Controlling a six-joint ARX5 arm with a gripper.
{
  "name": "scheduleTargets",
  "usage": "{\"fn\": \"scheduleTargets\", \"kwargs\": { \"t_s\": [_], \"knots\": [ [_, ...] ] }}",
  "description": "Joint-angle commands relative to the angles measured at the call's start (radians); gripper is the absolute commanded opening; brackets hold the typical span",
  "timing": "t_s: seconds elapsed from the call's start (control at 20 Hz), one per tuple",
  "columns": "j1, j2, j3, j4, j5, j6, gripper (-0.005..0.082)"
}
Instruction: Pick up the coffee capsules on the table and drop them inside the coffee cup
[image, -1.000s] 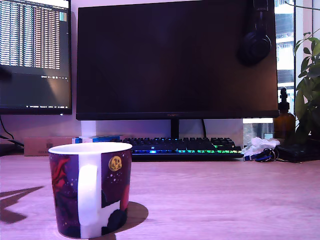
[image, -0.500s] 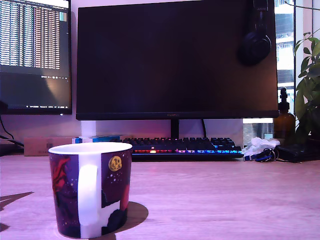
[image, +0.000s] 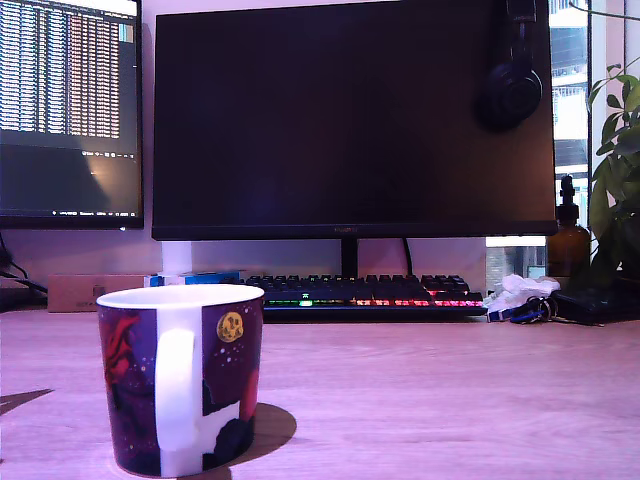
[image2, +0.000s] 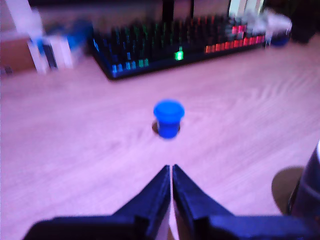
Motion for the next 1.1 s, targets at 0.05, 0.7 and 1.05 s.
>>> {"fn": "scheduleTargets", "kwargs": {
  "t_s": [0.05,0.7,1.05],
  "knots": [
    [0.002,0.077,-0.016,0.058,0.008,0.006,0.0303],
    [0.002,0.458,-0.016,0.453,0.037,0.055,0.0548],
    [0.002,0.593,-0.016,0.617,0.045,0.052,0.0548]
  ]
}}
